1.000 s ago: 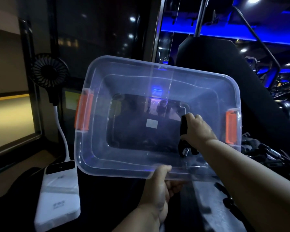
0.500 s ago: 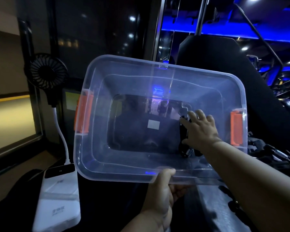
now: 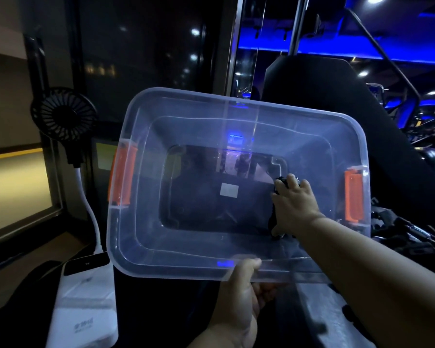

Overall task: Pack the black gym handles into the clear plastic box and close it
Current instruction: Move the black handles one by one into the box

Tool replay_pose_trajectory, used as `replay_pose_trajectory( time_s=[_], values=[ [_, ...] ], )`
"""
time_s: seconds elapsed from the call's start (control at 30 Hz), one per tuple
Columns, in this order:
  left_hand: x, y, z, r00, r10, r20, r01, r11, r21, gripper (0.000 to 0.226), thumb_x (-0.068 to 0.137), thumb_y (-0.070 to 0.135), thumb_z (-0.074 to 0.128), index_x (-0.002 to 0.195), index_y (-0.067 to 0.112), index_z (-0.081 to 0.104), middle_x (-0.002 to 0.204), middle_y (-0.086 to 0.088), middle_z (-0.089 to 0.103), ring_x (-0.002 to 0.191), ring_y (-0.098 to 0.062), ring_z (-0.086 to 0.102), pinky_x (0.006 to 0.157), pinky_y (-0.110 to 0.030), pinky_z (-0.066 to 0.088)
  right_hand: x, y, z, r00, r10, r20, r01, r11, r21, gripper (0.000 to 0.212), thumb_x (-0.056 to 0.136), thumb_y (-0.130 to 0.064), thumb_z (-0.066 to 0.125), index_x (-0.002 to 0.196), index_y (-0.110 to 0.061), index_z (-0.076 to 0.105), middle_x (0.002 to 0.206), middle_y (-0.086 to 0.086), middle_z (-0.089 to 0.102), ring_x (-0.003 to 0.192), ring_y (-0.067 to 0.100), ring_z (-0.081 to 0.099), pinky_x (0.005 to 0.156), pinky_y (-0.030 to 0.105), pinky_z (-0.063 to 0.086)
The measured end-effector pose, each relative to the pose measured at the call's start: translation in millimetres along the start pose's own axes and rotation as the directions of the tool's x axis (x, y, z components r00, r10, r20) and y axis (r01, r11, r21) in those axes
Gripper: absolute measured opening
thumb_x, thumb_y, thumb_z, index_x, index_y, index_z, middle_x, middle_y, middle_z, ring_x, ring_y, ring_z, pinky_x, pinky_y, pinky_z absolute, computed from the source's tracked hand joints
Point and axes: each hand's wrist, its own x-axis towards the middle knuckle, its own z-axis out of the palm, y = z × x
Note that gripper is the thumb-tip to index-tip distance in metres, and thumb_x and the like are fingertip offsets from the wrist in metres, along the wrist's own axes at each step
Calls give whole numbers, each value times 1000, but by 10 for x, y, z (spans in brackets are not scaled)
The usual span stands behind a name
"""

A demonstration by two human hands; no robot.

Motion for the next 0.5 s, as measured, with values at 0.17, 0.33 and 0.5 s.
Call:
replay_pose_trajectory(
  time_s=[0.17,0.33,0.5],
  values=[
    [-4,-1,-3,1000,7,18,-7,1000,1,12,85,11,50,82,5,60,75,-21,68,57,-25,66,49,-27,51,25,2,24,1000,-17,17,17,1000,8,87,54,-69,68,128,-26,53,136,-2,36,127,30,22,99,39,26],
    [0,23,12,999,1,47,-1,1000,10,32,65,18,64,92,1,61,83,-25,68,63,-28,68,54,-30,54,12,56,58,998,-44,55,42,998,37,99,58,-74,64,139,-23,40,148,-2,24,138,31,8,110,47,16],
    [-3,33,12,998,18,67,-19,999,28,18,82,20,51,90,6,61,80,-19,71,64,-25,69,55,-29,54,1,155,-5,996,-41,83,29,990,140,95,71,-76,54,148,-29,25,159,-3,6,145,27,-11,113,58,3]
  ],
)
